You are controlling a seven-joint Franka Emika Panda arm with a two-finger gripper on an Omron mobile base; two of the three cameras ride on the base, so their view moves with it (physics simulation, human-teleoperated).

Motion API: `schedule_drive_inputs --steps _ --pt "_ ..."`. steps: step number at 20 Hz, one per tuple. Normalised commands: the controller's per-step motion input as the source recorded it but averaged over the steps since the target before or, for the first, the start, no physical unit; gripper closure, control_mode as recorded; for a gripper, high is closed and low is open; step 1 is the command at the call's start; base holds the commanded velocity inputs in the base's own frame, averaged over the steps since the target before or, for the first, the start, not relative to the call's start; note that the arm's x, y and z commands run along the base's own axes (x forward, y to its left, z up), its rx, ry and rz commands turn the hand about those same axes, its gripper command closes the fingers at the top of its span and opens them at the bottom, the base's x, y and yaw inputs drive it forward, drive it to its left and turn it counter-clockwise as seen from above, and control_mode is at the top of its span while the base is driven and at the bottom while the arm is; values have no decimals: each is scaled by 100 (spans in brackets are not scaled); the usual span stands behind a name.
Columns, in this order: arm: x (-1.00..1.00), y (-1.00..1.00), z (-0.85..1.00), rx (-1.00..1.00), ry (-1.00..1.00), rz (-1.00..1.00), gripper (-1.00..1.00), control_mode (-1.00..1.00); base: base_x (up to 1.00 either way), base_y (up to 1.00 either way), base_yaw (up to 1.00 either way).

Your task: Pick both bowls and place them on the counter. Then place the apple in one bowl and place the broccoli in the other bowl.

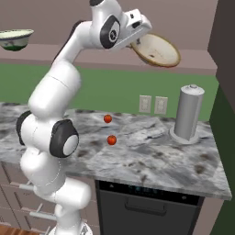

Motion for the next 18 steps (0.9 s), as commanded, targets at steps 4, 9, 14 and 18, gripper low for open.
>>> schedule_drive_inputs --steps 4,9,14,18 --pt "-100 10 -66 -5 -52 0 100 -100 0 0 0" --pt "-89 32 -14 -22 -28 0 100 -100 0 0 0" --pt "-75 37 -1 -26 -13 1 100 -100 0 0 0" --pt "-66 43 -13 -28 -1 1 100 -100 0 0 0"
